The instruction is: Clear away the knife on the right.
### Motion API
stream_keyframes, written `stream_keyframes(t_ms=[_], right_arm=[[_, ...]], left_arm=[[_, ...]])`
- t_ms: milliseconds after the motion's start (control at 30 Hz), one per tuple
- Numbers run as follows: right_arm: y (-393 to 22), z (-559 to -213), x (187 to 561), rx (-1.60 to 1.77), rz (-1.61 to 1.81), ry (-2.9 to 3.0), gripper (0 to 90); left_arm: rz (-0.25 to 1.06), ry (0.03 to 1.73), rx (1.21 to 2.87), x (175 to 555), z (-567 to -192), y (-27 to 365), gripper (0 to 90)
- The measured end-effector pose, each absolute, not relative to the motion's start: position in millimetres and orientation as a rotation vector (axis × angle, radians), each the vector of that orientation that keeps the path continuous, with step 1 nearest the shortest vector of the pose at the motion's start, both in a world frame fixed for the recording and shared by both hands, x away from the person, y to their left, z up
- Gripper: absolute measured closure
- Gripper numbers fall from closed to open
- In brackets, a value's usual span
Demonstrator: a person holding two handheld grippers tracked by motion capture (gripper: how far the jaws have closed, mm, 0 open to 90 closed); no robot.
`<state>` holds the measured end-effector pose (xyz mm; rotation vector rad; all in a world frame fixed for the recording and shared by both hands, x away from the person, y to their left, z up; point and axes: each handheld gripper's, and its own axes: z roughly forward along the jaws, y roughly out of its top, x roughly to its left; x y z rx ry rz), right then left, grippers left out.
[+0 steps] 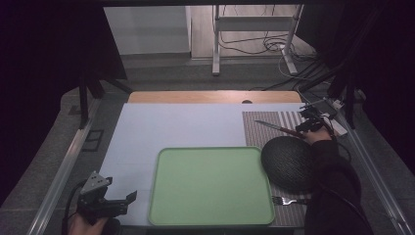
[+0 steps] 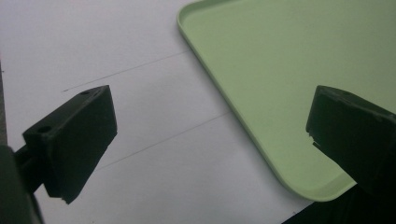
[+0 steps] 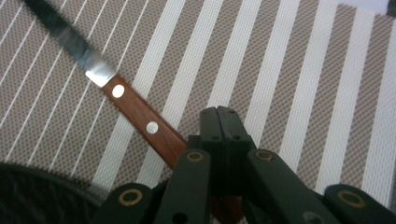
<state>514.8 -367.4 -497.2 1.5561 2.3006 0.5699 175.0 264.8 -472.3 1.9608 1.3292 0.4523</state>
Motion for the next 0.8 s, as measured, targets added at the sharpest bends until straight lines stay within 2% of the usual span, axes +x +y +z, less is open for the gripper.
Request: stream_keyframes(t_ms=[233, 567, 633, 667, 700, 733, 767, 800], right_arm=[[-363.6, -497.1, 501.7, 1.560, 0.565, 2.316, 89.5], [-364.4, -492.9, 502.3, 1.576, 0.595, 2.279, 87.7], [-362.9, -488.6, 502.1, 1.569, 0.609, 2.267, 81.5], [-362.9, -488.6, 502.1, 1.569, 0.609, 2.267, 81.5], [-360.4, -485.0, 502.3, 1.566, 0.631, 2.269, 73.8], [-360.4, -485.0, 502.3, 1.566, 0.631, 2.269, 73.8], [-357.7, -482.3, 502.7, 1.566, 0.663, 2.274, 62.9], [-357.0, -481.4, 502.7, 1.565, 0.669, 2.271, 60.2]], left_arm=[[0.454, 1.326, 1.964, 175.0, -472.3, 264.5, 2.4], [0.453, 1.326, 1.964, 175.5, -472.3, 264.3, 2.4], [0.454, 1.325, 1.966, 175.4, -472.3, 264.2, 2.5], [0.454, 1.325, 1.966, 175.4, -472.3, 264.2, 2.4], [0.454, 1.324, 1.966, 175.3, -472.3, 264.2, 2.4], [0.454, 1.324, 1.966, 175.3, -472.3, 264.2, 2.5], [0.454, 1.325, 1.966, 175.4, -472.3, 264.3, 2.5], [0.454, 1.325, 1.966, 175.5, -472.4, 264.2, 2.5]])
